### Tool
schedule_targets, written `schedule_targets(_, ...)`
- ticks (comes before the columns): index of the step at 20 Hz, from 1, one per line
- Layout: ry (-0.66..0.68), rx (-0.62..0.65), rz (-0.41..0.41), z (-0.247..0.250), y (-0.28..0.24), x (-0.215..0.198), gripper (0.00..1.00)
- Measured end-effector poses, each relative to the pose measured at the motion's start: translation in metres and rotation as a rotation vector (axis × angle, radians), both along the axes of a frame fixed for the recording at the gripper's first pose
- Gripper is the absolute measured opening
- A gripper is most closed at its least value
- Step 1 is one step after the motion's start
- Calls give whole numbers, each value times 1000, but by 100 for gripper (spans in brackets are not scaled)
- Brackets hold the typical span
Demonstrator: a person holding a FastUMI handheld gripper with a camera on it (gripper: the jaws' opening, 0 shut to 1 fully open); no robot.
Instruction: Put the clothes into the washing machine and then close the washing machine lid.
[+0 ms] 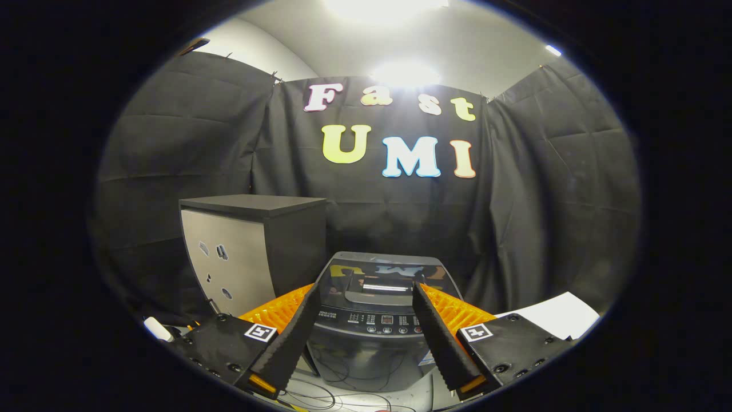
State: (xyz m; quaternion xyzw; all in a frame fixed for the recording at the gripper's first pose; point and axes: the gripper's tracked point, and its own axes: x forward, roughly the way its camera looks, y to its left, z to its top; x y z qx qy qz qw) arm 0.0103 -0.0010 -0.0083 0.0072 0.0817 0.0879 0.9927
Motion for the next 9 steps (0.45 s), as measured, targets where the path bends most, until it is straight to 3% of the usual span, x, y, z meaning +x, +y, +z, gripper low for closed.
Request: schedule_targets(9, -7, -22, 42, -10, 18, -15, 100)
